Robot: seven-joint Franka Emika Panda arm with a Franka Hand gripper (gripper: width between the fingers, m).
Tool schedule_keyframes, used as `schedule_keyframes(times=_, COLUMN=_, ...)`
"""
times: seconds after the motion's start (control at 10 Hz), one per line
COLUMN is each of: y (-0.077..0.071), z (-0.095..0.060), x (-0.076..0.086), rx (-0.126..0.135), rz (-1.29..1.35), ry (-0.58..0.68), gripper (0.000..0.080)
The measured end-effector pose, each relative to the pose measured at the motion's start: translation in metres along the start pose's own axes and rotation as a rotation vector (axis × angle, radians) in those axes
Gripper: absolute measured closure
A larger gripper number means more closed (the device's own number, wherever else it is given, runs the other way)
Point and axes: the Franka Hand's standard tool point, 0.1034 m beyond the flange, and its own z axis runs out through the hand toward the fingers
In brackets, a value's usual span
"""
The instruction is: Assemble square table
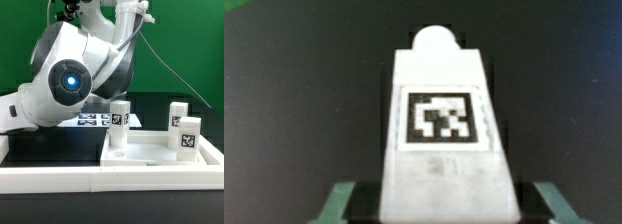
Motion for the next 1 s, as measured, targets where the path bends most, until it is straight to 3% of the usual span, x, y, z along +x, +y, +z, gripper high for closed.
schedule_keyframes(times=0.4, y=-0.004, z=-0.006, x=0.000, rx=-0.002, rz=0.001, ry=0.002, gripper=0.0511)
schedule_keyframes(times=0.6, y=-0.014, z=-0.026, x=-0.010, rx=0.001, rz=0.005, ry=-0.007, gripper=0.0511)
schedule_keyframes(times=0.7, y=-0.017, z=-0.035, x=-0.016, rx=0.023, rz=0.011, ry=-0.008, gripper=0.0511)
schedule_keyframes(times=0.9, y=-0.012, z=-0.054, x=-0.027, rx=0.042, rz=0.011, ry=0.027, gripper=0.0509)
schedule_keyframes(times=1.0, y=-0.010, z=-0.053, x=-0.025, rx=0.033, rz=0.014, ry=0.053, gripper=0.0509)
